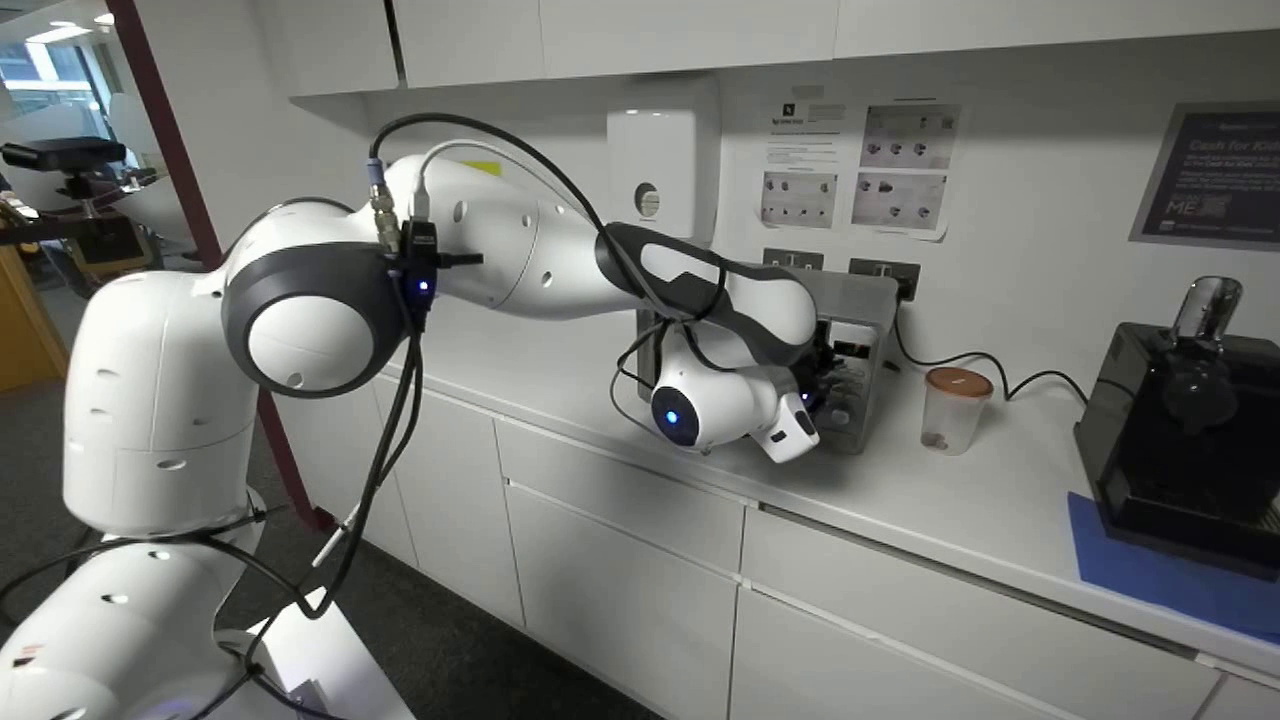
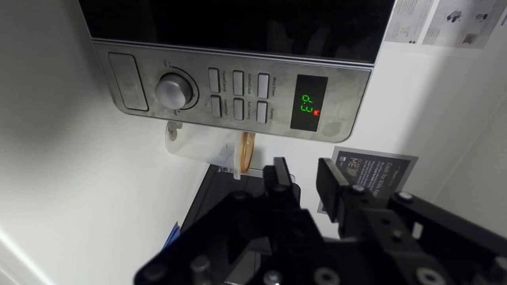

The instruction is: Press a button on the microwave

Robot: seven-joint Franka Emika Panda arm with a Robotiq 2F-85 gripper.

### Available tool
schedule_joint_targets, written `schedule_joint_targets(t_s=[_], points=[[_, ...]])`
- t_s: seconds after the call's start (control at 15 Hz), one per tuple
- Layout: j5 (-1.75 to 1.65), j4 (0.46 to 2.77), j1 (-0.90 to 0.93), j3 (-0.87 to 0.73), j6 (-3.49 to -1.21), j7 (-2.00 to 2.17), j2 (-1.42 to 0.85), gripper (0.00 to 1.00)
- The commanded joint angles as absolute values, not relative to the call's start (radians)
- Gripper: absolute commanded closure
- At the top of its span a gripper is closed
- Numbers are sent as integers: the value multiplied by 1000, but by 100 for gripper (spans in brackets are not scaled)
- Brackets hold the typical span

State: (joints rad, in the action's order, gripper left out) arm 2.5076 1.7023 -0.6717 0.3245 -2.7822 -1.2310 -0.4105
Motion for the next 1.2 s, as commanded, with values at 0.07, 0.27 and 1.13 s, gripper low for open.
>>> schedule_joint_targets(t_s=[0.07,0.27,1.13], points=[[2571,1578,-625,284,-2819,-1315,-479,100],[2587,1516,-596,262,-2855,-1333,-526,100],[2606,1419,-470,183,-2906,-1342,-598,100]])
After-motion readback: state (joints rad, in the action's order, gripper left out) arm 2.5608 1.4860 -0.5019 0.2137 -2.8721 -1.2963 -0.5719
